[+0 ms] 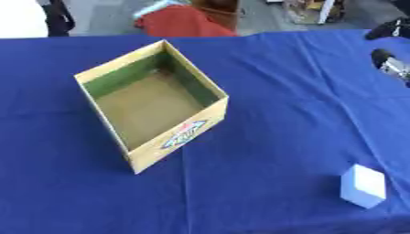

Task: Pick up objects on the table and place them in the box.

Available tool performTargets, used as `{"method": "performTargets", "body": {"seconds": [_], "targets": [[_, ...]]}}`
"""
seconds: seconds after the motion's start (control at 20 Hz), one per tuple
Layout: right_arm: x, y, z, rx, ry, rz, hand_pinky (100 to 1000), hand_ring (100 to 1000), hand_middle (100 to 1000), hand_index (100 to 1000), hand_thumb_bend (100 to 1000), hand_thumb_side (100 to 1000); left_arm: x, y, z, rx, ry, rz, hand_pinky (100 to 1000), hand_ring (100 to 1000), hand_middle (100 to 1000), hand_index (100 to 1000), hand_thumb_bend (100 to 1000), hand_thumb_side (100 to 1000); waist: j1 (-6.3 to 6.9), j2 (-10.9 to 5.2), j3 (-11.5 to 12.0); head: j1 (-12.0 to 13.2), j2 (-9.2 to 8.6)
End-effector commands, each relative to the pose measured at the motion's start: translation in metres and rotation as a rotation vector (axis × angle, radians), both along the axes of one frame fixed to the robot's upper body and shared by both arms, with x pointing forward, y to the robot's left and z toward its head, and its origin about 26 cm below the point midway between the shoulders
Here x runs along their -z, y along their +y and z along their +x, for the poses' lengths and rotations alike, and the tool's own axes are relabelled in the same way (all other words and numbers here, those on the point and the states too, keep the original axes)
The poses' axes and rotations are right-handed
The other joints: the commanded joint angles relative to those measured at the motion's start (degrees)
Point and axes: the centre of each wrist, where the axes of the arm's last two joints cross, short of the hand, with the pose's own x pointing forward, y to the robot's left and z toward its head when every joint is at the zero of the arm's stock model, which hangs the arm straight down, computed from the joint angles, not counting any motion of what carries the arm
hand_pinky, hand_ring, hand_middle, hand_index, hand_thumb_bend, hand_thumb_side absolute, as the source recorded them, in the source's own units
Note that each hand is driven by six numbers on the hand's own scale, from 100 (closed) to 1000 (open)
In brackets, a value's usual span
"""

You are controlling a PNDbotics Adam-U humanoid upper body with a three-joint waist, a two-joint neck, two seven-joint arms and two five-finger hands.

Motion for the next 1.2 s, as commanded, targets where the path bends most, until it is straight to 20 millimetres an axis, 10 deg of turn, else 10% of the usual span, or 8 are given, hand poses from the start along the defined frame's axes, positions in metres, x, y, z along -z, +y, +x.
{"method": "performTargets", "body": {"seconds": [0.05,1.2], "targets": [[-0.009,-0.008,-0.003,0.011,0.009,-0.045,922,913,867,918,100,917,-0.009,0.003,-0.002,-0.001,-0.022,0.033,592,811,677,733,173,938,-0.04,-0.61,-0.2,0.4,0.20],[0.023,-0.019,0.003,-0.076,0.298,-0.145,932,907,869,926,249,756,-0.009,0.002,-0.002,0.012,-0.009,0.046,591,812,678,733,173,939,-0.45,-1.07,-1.4,1.6,1.13]]}}
